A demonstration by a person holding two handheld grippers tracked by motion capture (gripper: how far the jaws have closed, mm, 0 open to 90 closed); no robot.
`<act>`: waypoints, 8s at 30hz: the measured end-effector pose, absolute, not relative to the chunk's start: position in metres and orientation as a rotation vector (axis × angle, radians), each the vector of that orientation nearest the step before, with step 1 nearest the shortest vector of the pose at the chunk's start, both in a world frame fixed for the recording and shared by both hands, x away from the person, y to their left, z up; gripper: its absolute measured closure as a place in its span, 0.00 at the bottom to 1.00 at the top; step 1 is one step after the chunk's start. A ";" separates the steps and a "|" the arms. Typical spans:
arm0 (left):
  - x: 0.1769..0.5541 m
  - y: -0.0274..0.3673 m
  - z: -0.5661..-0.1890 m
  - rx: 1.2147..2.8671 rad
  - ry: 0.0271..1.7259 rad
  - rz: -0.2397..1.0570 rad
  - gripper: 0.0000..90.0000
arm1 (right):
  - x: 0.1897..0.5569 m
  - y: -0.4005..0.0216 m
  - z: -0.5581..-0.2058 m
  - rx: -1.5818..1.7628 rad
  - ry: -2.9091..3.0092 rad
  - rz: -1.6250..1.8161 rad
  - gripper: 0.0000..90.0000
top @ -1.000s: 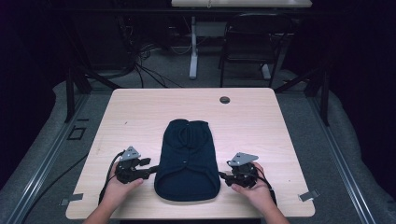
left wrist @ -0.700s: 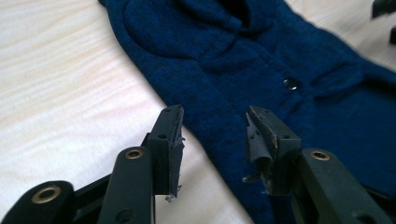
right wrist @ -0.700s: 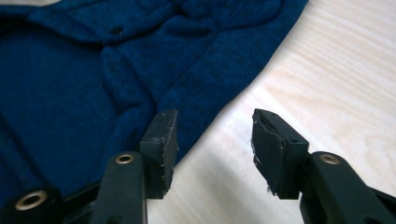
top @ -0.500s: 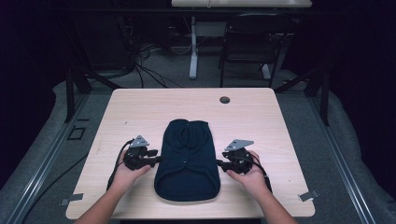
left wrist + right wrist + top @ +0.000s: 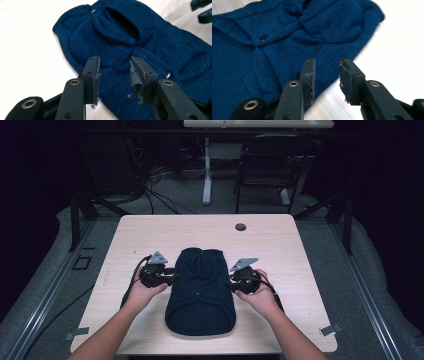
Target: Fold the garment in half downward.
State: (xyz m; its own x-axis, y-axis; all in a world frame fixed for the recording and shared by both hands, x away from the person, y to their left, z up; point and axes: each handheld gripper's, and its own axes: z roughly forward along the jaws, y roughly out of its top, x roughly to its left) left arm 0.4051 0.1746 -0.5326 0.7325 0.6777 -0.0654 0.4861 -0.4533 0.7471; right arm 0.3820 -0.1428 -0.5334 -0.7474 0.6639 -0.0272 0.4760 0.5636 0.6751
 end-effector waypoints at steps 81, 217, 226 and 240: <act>0.492 0.145 -0.535 2.365 0.846 0.425 0.73 | 0.489 -0.092 -0.525 0.594 2.652 0.554 0.75; 0.465 0.135 -0.421 2.228 0.698 0.826 0.94 | 0.461 -0.095 -0.418 0.495 2.297 0.643 0.96; 0.427 0.140 -0.453 2.257 0.629 0.766 0.94 | 0.421 -0.101 -0.447 0.375 2.320 0.633 0.96; 0.415 0.147 -0.471 2.293 0.599 0.667 0.94 | 0.395 -0.102 -0.462 0.381 2.413 0.637 0.96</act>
State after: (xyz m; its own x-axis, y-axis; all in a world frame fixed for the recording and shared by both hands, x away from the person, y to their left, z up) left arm 0.4151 0.1470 -0.4709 0.7644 0.5732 0.2954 0.2331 -0.6727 0.7022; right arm 0.3948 -0.1016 -0.4623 -0.7743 0.4077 -0.4840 0.1158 0.8431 0.5251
